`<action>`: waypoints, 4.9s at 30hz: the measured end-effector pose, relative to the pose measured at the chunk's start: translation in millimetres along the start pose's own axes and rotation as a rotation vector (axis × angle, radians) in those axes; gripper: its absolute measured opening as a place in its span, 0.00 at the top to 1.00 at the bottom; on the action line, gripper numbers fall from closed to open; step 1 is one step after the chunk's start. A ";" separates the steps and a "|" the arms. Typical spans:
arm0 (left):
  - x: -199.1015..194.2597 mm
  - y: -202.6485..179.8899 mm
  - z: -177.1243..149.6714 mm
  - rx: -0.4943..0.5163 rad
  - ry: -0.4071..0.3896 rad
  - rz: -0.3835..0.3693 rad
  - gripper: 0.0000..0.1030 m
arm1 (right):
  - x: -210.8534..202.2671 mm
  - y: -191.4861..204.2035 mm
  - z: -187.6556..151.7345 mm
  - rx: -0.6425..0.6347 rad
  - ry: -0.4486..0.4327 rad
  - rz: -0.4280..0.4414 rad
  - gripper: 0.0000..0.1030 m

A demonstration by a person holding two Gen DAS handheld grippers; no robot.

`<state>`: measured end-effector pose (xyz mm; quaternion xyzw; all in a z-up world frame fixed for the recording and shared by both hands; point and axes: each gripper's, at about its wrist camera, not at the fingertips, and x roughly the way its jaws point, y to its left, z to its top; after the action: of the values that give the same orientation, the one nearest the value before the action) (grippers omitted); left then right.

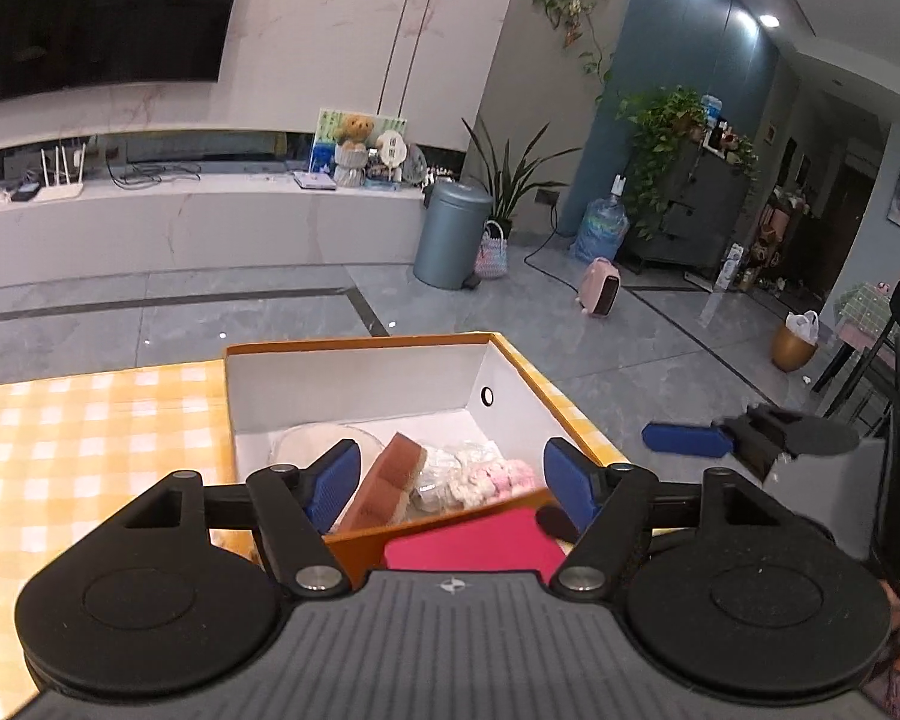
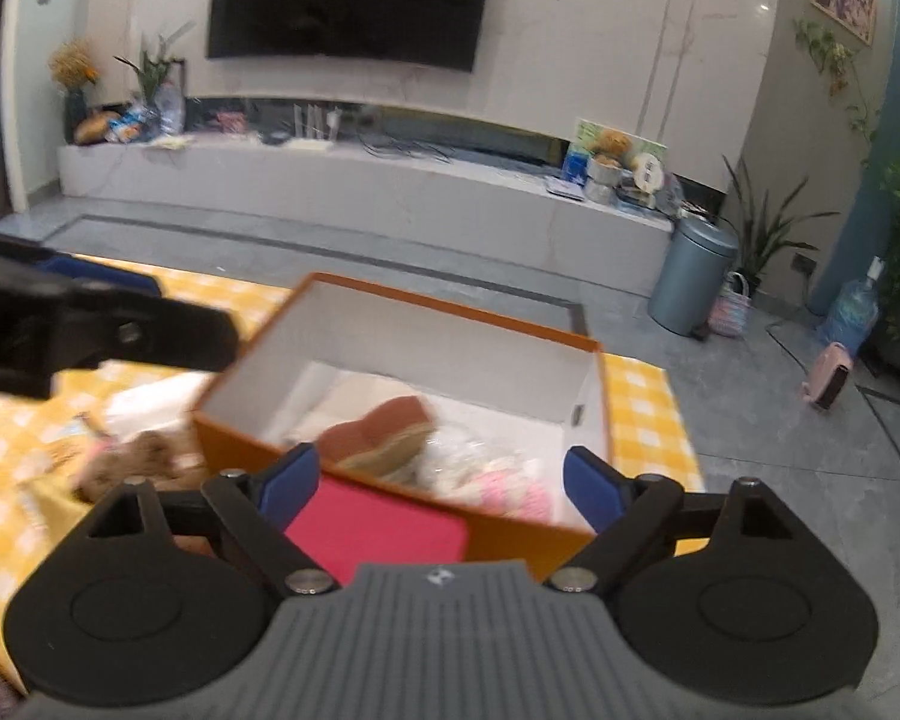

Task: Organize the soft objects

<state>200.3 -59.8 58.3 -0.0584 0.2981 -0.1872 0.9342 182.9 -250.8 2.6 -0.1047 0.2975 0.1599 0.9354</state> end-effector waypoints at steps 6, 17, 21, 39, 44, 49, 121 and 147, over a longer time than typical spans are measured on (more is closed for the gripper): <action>-35.4 2.4 -27.2 -0.001 -0.031 0.028 0.20 | -36.7 39.5 -34.7 0.006 -0.024 0.041 0.11; -71.5 30.6 -101.0 -0.043 0.006 0.146 0.21 | -42.1 93.5 -99.5 0.143 -0.002 0.053 0.10; -73.6 43.7 -127.0 -0.071 0.051 0.173 0.22 | -37.3 115.2 -114.1 0.117 0.007 0.050 0.10; -86.9 104.0 -173.8 -0.116 0.076 0.246 0.23 | 2.8 168.4 -122.6 -0.010 0.081 0.156 0.11; -81.3 115.2 -172.2 -0.133 0.099 0.238 0.23 | 9.7 181.6 -114.5 -0.086 0.044 0.154 0.17; -67.2 116.8 -163.3 -0.102 0.119 0.228 0.26 | 28.6 186.4 -100.9 -0.151 0.042 0.156 0.39; -83.7 152.6 -105.4 -0.143 0.031 0.419 0.45 | 66.1 168.8 -92.5 -0.136 0.120 0.271 0.63; -53.6 144.8 -173.9 -0.401 0.233 0.212 0.23 | 23.2 160.1 -142.1 -0.131 0.138 0.237 0.63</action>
<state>105.0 94.9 -86.8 -0.1891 0.4395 -0.0306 0.8776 68.6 -138.3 -141.1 -0.1407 0.3604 0.2806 0.8784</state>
